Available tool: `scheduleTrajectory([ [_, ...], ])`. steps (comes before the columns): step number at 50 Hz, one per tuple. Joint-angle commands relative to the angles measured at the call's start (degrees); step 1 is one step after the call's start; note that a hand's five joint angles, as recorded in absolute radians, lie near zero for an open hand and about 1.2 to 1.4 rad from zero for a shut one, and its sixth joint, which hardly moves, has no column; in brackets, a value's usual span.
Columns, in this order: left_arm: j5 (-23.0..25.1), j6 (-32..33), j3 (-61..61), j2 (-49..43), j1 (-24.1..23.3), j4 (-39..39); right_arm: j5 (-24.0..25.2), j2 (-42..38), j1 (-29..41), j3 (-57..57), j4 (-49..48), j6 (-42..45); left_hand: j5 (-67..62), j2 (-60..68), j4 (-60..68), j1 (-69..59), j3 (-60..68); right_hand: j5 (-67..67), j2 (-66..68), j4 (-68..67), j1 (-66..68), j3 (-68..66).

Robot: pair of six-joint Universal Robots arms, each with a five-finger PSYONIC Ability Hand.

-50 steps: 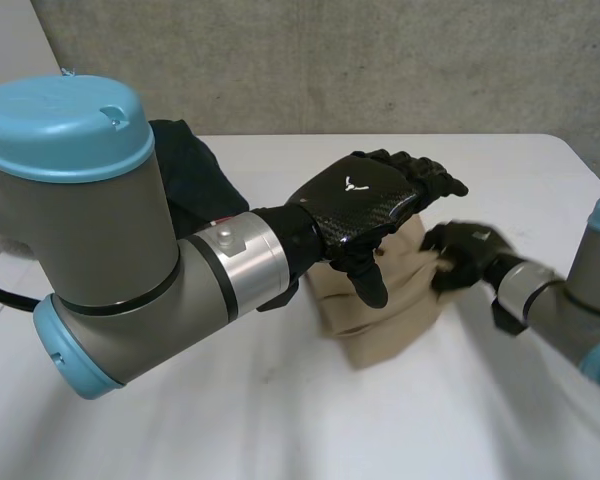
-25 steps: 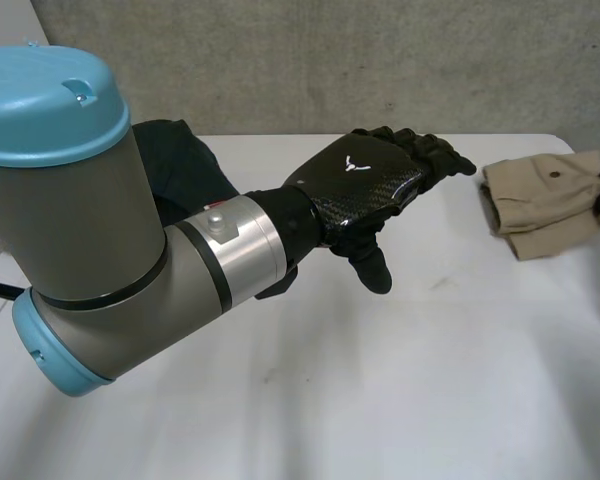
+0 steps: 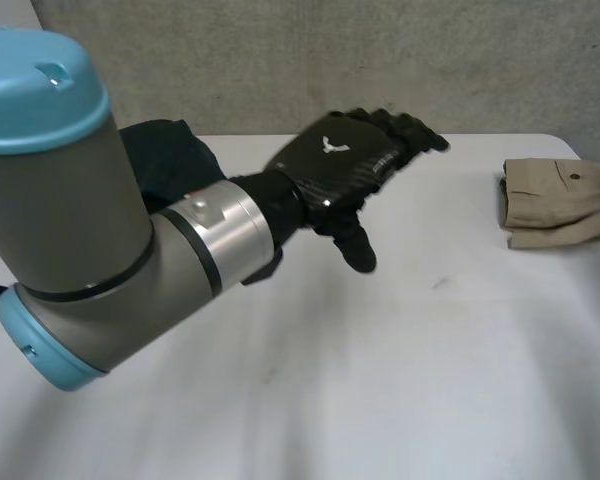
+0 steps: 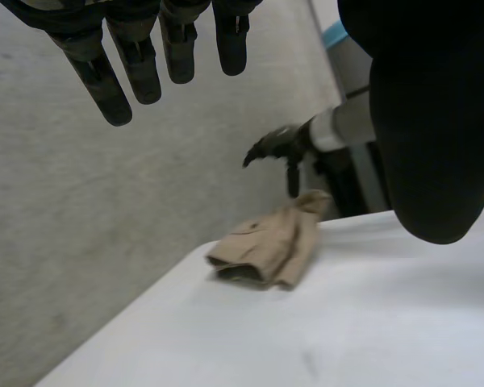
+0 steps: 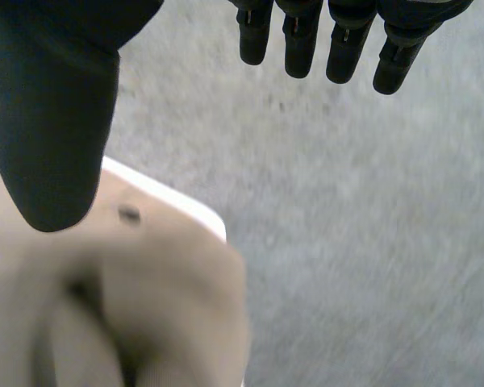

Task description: Fold the laundry.

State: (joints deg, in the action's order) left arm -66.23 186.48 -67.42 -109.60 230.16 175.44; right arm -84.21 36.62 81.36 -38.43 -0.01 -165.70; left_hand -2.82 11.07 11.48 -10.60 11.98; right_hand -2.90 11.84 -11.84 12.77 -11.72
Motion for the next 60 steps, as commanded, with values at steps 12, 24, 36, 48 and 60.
scheduleTrajectory([
  [12,-22.0,22.8,2.7,-7.5,22.9,9.2,16.2,35.5,19.2,-58.3,-14.7,28.1,1.4,0.3,-0.1,-0.8,-0.6,2.9,-1.8,1.8,-2.8,1.7],
  [24,-17.0,36.7,13.4,-28.7,31.0,15.3,15.9,35.5,18.7,-63.5,-13.4,31.4,-21.4,23.2,22.8,-23.6,22.3,2.9,-1.8,1.8,-2.8,1.7],
  [36,-18.4,22.0,9.4,-15.7,21.2,18.9,15.4,36.8,18.0,-65.3,-12.2,31.2,-67.2,68.9,68.5,-69.4,68.0,2.9,-1.8,1.8,-2.8,1.7],
  [48,-20.1,5.0,6.8,-9.6,1.0,15.2,13.7,43.1,15.9,-64.1,-11.8,17.1,-67.2,68.9,68.5,-69.4,68.0,2.9,-1.8,1.8,-2.8,1.7],
  [60,-26.2,2.1,7.3,-22.1,-10.6,9.9,13.7,43.4,12.2,-63.4,-11.3,11.2,-22.7,24.5,24.1,-25.0,23.6,2.9,-1.8,1.8,-2.8,1.7],
])
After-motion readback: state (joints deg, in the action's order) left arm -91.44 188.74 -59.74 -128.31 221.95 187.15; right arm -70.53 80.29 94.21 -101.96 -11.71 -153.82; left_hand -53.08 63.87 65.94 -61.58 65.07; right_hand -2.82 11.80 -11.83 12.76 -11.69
